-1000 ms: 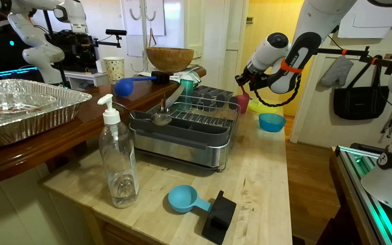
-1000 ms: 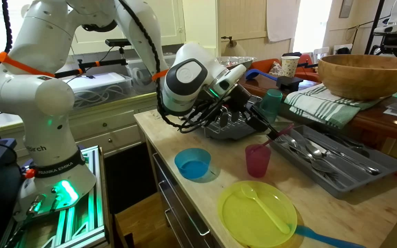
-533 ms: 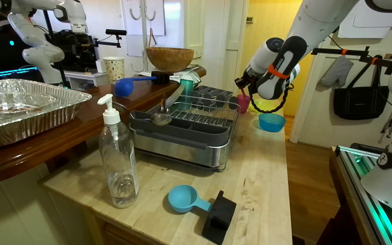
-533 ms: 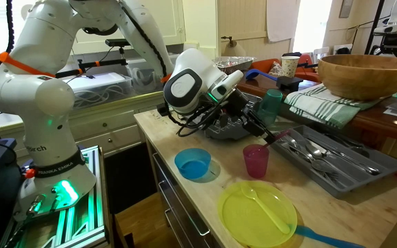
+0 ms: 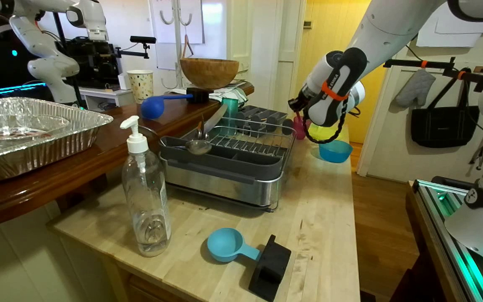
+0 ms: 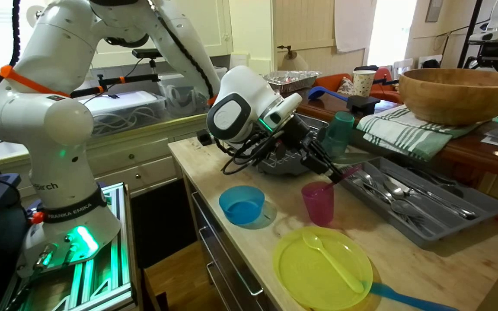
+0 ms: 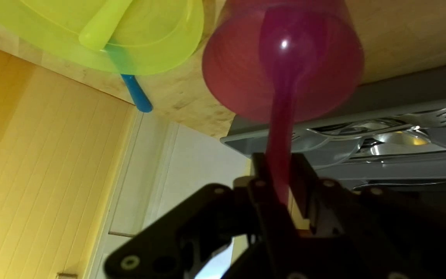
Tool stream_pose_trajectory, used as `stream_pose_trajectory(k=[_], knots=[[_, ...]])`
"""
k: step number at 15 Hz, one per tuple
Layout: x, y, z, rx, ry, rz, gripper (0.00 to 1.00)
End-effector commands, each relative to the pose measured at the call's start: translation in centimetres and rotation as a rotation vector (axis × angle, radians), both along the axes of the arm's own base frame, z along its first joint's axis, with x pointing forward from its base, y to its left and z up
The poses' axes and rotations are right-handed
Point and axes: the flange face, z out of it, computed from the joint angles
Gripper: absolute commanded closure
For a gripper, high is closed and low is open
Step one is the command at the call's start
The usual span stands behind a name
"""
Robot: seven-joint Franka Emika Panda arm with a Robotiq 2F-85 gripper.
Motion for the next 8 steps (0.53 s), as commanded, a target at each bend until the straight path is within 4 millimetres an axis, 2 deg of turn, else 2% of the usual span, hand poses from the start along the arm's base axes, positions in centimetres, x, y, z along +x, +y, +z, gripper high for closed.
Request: stream_pose_trajectory(k=[1,8], knots=[[0.78,-0.56,-0.55,-0.016,-0.023,-0.037,0.95],[1.52,-0.91,-0.87,-0.036,-0.044,-0.054,0.95]])
